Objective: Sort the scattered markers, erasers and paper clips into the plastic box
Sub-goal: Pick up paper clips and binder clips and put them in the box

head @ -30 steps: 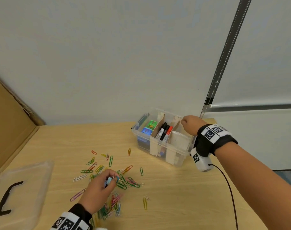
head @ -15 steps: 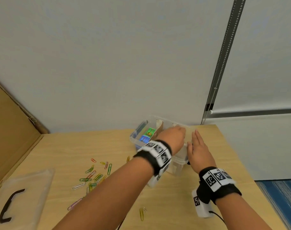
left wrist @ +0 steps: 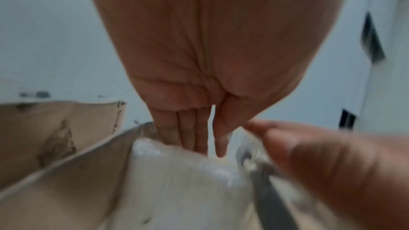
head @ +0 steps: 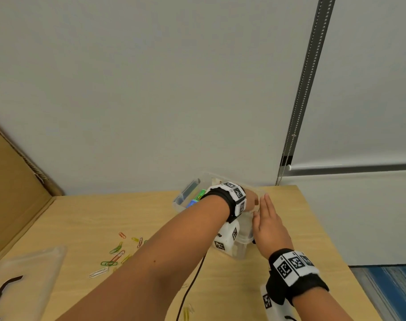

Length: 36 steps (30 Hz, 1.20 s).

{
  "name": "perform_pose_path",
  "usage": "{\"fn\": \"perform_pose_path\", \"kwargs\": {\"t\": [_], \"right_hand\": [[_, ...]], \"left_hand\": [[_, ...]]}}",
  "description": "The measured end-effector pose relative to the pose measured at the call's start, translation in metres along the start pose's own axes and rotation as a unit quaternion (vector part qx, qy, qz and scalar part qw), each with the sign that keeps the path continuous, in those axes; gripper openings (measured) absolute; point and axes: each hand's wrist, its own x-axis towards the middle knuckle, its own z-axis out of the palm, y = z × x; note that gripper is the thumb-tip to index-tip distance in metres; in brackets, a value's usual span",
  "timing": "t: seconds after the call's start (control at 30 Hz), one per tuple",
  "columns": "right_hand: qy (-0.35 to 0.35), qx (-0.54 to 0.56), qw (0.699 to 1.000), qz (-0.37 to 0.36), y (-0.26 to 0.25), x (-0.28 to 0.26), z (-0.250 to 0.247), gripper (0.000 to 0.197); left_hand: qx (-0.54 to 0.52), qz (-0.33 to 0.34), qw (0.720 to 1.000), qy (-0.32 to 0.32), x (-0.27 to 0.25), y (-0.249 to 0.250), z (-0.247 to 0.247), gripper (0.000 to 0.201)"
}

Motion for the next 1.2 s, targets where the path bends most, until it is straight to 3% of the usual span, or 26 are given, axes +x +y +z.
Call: {"fn": "perform_pose_path", "kwargs": {"t": [0.07,0.17,0.23,0.3,0.4,0.5,0.63,0.7,0.77,0.83,0.93,1.03,1.2], "right_hand": [[-0.003,-0.003,1.000,-0.001,0.000,0.001,0.000,0.056],[-0.007,-0.007,1.000,0.004,0.001,0.002,0.000,0.056],[-0.007,-0.014,1.000,0.001,0.002,0.001,0.001,0.056],[-0.013,-0.018,1.000,0.005,0.001,0.002,0.000,0.056],[-0.018,-0.044,0.999,0.019,-0.004,0.000,-0.007,0.055],[0.009,-0.114,0.993,-0.002,-0.028,-0.013,-0.014,0.055],[0.128,-0.077,0.969,-0.198,-0.082,-0.060,-0.005,0.047],[0.080,-0.051,0.964,-0.250,-0.100,-0.081,0.017,0.039],[-0.030,-0.043,0.971,-0.235,-0.109,-0.096,0.043,0.037],[-0.162,-0.047,0.975,-0.148,-0.107,-0.105,0.066,0.052],[-0.321,-0.094,0.942,-0.009,-0.097,-0.120,0.091,0.089],[-0.336,-0.058,0.940,0.028,-0.098,-0.128,0.106,0.093],[-0.311,0.001,0.951,-0.003,-0.126,-0.130,0.133,0.069]], "left_hand": [[-0.198,0.019,0.979,0.047,-0.017,-0.004,-0.016,0.036],[-0.424,0.038,0.889,0.170,-0.065,-0.014,-0.036,0.033],[-0.489,0.047,0.837,0.242,-0.103,-0.026,-0.035,0.035],[-0.483,0.046,0.823,0.296,-0.142,-0.042,-0.019,0.033],[-0.426,0.003,0.840,0.337,-0.196,-0.068,0.030,0.032],[-0.331,-0.070,0.882,0.329,-0.244,-0.093,0.091,0.029],[-0.276,-0.151,0.915,0.252,-0.296,-0.125,0.161,0.030],[-0.258,-0.195,0.922,0.213,-0.316,-0.142,0.188,0.035],[-0.225,-0.242,0.926,0.182,-0.333,-0.158,0.207,0.036],[-0.193,-0.278,0.929,0.153,-0.348,-0.172,0.220,0.038],[-0.201,-0.297,0.929,0.087,-0.366,-0.185,0.232,0.049],[-0.275,-0.259,0.923,0.079,-0.371,-0.181,0.244,0.057],[-0.305,-0.194,0.925,0.113,-0.347,-0.161,0.242,0.053]]}}
